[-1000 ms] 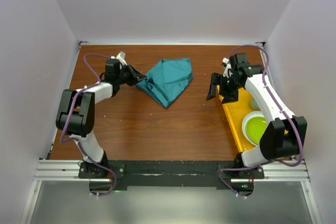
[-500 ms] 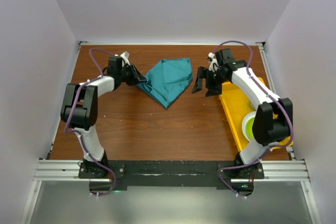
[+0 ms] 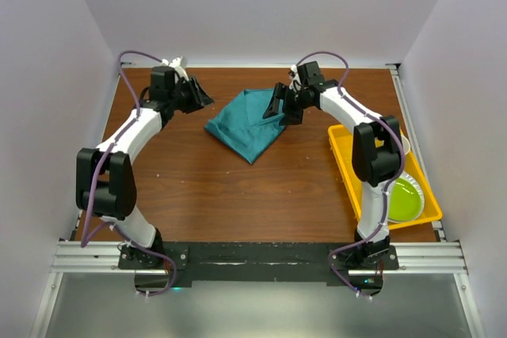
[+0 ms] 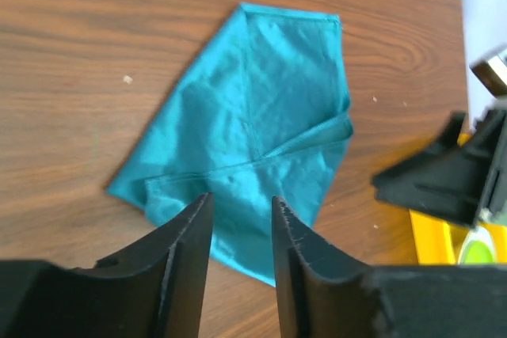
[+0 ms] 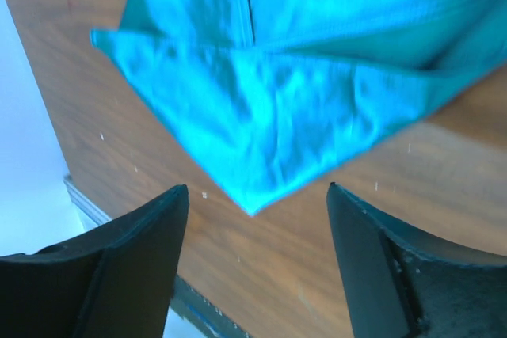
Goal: Fold the napkin, place the utensils inside, and roll it up
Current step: Fold the napkin
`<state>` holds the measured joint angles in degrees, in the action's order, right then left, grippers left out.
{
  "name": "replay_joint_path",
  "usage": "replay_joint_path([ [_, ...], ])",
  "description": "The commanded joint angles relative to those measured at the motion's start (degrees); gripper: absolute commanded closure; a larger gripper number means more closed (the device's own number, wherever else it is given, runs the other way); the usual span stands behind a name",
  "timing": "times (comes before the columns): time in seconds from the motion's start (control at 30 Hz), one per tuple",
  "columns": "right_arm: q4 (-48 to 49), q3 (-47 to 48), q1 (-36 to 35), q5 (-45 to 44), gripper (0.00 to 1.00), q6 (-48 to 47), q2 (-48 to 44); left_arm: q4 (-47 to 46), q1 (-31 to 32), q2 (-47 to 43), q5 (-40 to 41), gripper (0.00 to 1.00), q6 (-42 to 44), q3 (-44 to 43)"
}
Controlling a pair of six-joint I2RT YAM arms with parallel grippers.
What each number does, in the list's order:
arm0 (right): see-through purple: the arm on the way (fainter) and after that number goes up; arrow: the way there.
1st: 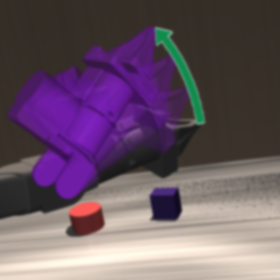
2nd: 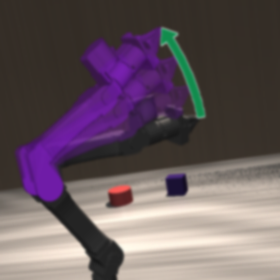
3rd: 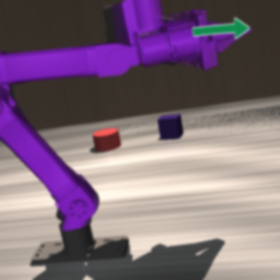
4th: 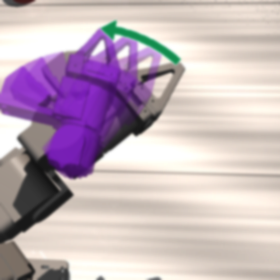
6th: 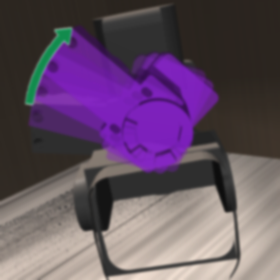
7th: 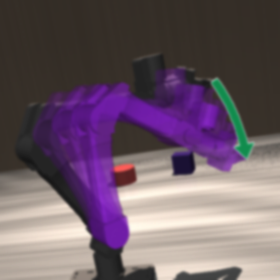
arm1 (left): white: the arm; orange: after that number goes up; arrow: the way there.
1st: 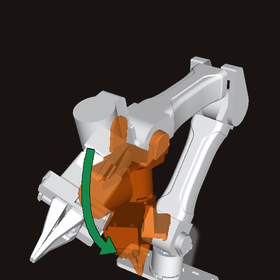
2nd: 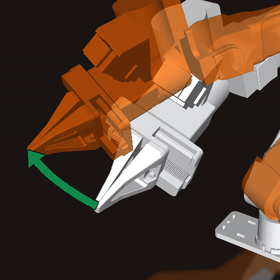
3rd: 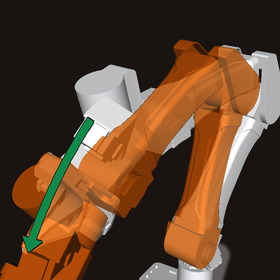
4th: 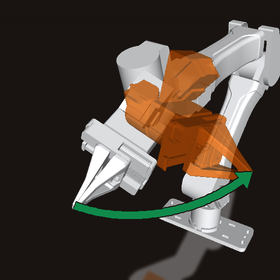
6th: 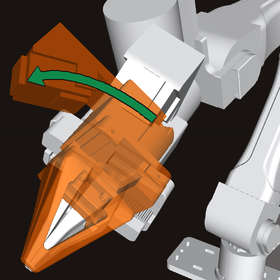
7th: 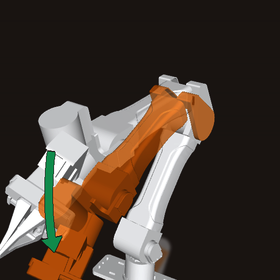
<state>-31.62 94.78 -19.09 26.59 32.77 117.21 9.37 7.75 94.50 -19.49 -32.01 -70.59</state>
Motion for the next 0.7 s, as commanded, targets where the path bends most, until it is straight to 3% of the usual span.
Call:
replay_joint_path([
  [0.0,2.5,5.2,0.6,1.8,0.34,2.9,2.4,-4.5,3.2,4.0,-5.8,0.67,-3.1,2.3],
  [0.13,5.2,6.3,0.6,2.3,0.44,3.0,5.1,-6.1,4.2,8.5,-8.1,0.74,-3.6,1.9],
  [0.23,3.6,7.4,1.2,2.9,0.46,1.6,6.9,-3.7,4.2,9.8,-8.2,0.76,-1.4,0.2],
  [0.3,2.5,7.9,1.8,2.8,0.46,0.3,6.7,-2.0,4.7,8.3,-6.0,0.65,-0.1,-1.6],
  [0.47,-5.6,10.2,1.9,-1.3,0.44,-3.1,4.7,10.6,7.5,3.7,13.7,0.35,-3.2,-4.4],
  [0.67,-11.0,8.7,1.9,-6.7,0.35,-6.3,-1.6,19.4,11.9,4.2,26.7,0.28,-14.6,-7.7],
])
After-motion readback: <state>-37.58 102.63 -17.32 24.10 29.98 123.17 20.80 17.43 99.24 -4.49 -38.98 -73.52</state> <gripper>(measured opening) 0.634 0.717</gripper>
